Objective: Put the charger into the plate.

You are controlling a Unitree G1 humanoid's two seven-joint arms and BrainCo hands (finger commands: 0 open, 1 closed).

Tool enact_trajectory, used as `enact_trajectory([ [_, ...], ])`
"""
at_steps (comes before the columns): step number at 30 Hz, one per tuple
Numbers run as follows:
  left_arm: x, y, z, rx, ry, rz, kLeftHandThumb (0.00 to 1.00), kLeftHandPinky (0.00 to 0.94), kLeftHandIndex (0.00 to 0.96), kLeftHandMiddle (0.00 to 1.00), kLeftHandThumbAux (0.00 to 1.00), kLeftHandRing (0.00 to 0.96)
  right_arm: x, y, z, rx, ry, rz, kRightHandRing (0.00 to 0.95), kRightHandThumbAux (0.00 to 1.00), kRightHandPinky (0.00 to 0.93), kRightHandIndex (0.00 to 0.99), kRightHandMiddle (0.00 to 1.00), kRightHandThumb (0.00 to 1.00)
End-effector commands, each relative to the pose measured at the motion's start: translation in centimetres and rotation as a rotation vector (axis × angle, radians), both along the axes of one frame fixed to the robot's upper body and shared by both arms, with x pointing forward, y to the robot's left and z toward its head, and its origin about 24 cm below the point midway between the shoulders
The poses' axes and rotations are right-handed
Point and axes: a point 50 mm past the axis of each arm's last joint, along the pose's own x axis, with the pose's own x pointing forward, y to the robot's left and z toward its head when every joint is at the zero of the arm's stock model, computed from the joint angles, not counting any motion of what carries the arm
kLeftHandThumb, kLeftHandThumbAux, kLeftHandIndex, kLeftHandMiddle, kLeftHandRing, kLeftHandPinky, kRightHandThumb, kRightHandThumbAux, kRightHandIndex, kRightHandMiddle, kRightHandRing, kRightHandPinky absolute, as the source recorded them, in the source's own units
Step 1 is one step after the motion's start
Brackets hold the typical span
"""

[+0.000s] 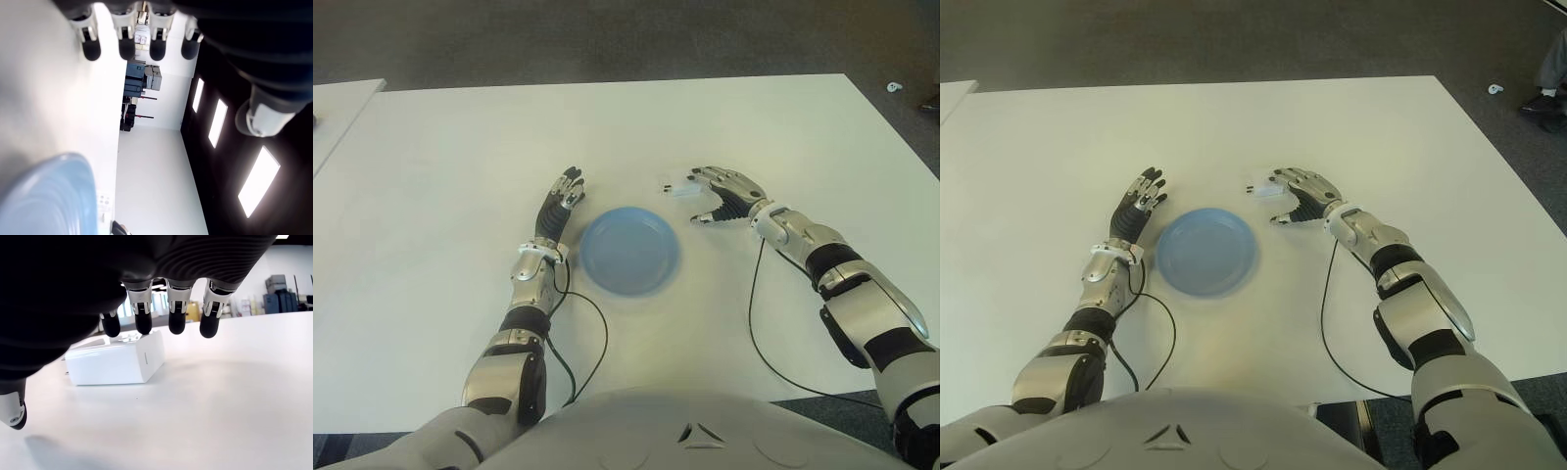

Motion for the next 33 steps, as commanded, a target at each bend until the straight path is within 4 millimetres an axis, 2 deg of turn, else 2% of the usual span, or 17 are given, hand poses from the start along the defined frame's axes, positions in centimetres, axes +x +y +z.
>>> enact_trajectory([
  [1, -1.46, -0.08, -2.0, -0.029, 0.108, -0.005, 0.045, 0.044, 0.0, 0.002, 0.467, 0.003, -0.24, 0.09, -0.87, 0.006, 0.08, -0.024, 0.0, 0.449, 0.0, 0.0, 0.0, 0.0],
  [5, -1.45, -0.07, -2.01, -0.035, 0.108, -0.003, 0.042, 0.047, 0.0, 0.003, 0.466, 0.005, -0.09, 0.19, -1.15, 0.032, 0.133, -0.065, 0.0, 0.438, 0.0, 0.0, 0.0, 0.0],
  [10, -1.48, -0.09, -1.98, -0.043, 0.106, 0.0, 0.043, 0.053, 0.0, 0.005, 0.467, 0.008, 0.09, 0.19, -1.46, 0.079, 0.194, -0.129, 0.026, 0.428, 0.071, 0.0, 0.007, 0.0],
  [17, -1.59, -0.05, -1.91, -0.053, 0.102, 0.002, 0.042, 0.057, 0.0, 0.007, 0.469, 0.012, 0.1, 0.29, -1.74, 0.144, 0.27, -0.17, 0.059, 0.414, 0.124, 0.0, 0.035, 0.0],
  [23, -1.63, 0.02, -1.87, -0.063, 0.102, 0.005, 0.041, 0.061, 0.0, 0.008, 0.47, 0.014, 0.03, 0.21, -1.8, 0.135, 0.289, -0.166, 0.124, 0.398, 0.238, 0.0, 0.079, 0.0],
  [25, -1.64, 0.05, -1.86, -0.065, 0.102, 0.007, 0.04, 0.062, 0.0, 0.011, 0.47, 0.017, -0.01, 0.18, -1.76, 0.121, 0.285, -0.157, 0.236, 0.395, 0.364, 0.0, 0.143, 0.0],
  [29, -1.67, 0.08, -1.83, -0.066, 0.101, 0.008, 0.037, 0.062, 0.0, 0.013, 0.47, 0.019, -0.05, 0.1, -1.54, 0.101, 0.282, -0.137, 0.336, 0.393, 0.463, 0.0, 0.215, 0.0],
  [31, -1.7, 0.09, -1.82, -0.067, 0.099, 0.008, 0.035, 0.061, 0.0, 0.015, 0.467, 0.02, -0.12, -0.02, -1.31, 0.087, 0.28, -0.12, 0.403, 0.394, 0.519, 0.0, 0.283, 0.0],
  [33, -1.71, 0.11, -1.8, -0.069, 0.098, 0.007, 0.033, 0.058, 0.0, 0.015, 0.465, 0.019, -0.2, -0.19, -1.03, 0.065, 0.279, -0.101, 0.442, 0.395, 0.545, 0.0, 0.327, 0.0],
])
